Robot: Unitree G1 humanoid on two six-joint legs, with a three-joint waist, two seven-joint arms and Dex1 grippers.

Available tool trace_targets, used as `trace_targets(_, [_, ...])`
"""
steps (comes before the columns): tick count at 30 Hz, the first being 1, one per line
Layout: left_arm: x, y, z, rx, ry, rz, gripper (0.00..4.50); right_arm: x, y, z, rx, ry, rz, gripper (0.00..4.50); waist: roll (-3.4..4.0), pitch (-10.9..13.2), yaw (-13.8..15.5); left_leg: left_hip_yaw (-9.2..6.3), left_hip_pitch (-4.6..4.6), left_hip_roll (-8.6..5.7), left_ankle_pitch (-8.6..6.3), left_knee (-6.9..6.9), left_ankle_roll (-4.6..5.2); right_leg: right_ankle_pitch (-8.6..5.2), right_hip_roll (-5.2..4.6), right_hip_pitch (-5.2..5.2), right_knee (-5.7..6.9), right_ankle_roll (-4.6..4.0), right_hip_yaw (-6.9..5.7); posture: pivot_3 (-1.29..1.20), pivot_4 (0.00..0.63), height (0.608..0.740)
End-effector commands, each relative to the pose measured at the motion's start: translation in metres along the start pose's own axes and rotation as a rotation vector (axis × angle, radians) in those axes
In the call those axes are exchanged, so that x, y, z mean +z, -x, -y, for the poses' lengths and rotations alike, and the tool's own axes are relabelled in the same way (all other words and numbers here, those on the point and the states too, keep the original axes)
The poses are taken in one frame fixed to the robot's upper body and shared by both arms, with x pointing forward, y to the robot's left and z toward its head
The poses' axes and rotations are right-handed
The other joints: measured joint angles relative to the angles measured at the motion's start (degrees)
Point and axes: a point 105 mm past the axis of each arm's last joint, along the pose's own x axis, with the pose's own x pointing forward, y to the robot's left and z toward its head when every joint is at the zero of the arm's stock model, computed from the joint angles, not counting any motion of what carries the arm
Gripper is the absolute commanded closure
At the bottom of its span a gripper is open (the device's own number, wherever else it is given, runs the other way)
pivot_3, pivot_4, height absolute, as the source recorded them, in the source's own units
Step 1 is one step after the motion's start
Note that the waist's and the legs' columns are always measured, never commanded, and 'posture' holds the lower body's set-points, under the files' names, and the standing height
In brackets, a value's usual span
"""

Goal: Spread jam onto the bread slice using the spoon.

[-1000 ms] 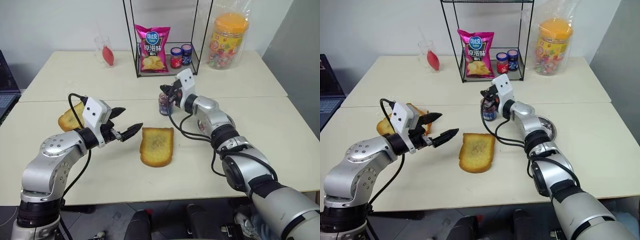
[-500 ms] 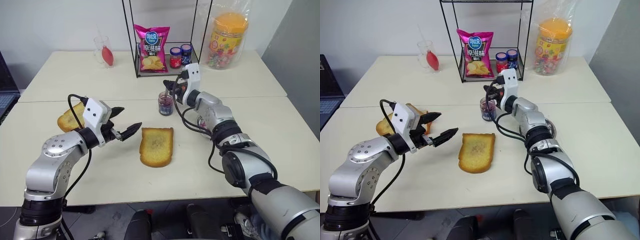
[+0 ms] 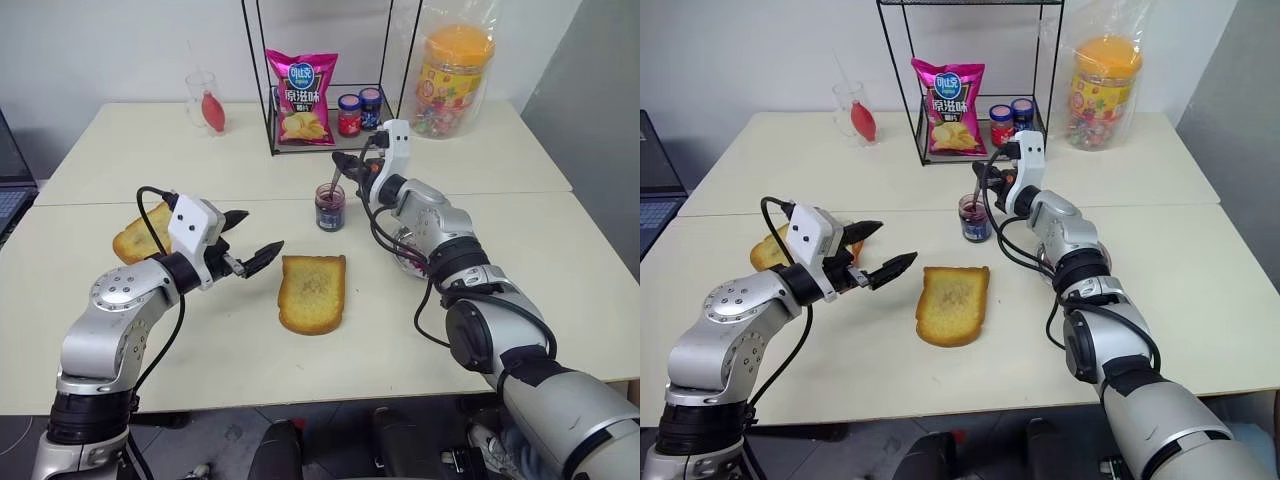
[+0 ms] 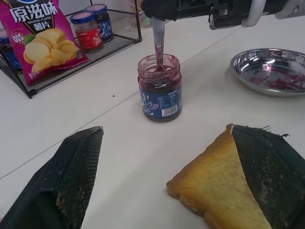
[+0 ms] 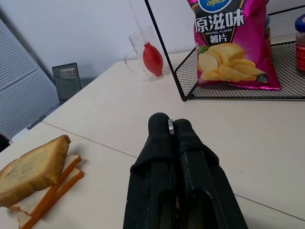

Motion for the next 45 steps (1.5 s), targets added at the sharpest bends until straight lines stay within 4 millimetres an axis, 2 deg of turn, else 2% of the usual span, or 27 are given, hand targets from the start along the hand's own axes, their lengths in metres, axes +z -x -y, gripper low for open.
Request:
trace_targets(1, [0.013, -0.001, 0.0, 0.001, -0.047, 0.044, 0.0, 0.037, -0.001, -0.007, 0.02, 0.028, 0.101, 4.49, 0.0, 0.0, -0.01, 0.0, 0.0, 0.0, 0.0, 0.0, 0.0, 0.0, 0.0, 0.0, 0.0, 0.0, 0.0, 0.0, 0.15, 0.74])
trace_targets(8, [0.015, -0.003, 0.0, -0.002, -0.05, 0.047, 0.0, 0.038, 0.0, -0.004, 0.006, 0.024, 0.109, 4.49, 0.0, 0.0, -0.05, 0.0, 0.0, 0.0, 0.0, 0.0, 0.0, 0.0, 0.0, 0.0, 0.0, 0.0, 0.0, 0.0, 0.15, 0.74])
trace_targets(18, [0.016, -0.007, 0.003, -0.019, -0.055, 0.046, 0.0, 0.037, 0.002, -0.001, 0.003, -0.131, 0.107, 4.49, 0.0, 0.0, -0.08, 0.0, -0.01, 0.0, 0.0, 0.0, 0.0, 0.0, 0.0, 0.0, 0.0, 0.0, 0.0, 0.0, 0.15, 0.74])
trace_targets(45, [0.015, -0.011, 0.003, -0.022, -0.065, 0.057, 0.0, 0.046, 0.008, 0.009, -0.031, -0.307, 0.137, 4.49, 0.0, 0.0, -0.15, 0.0, -0.02, 0.0, 0.0, -0.04, 0.0, -0.01, 0.01, -0.02, -0.02, 0.02, 0.0, 0.0, 0.15, 0.74])
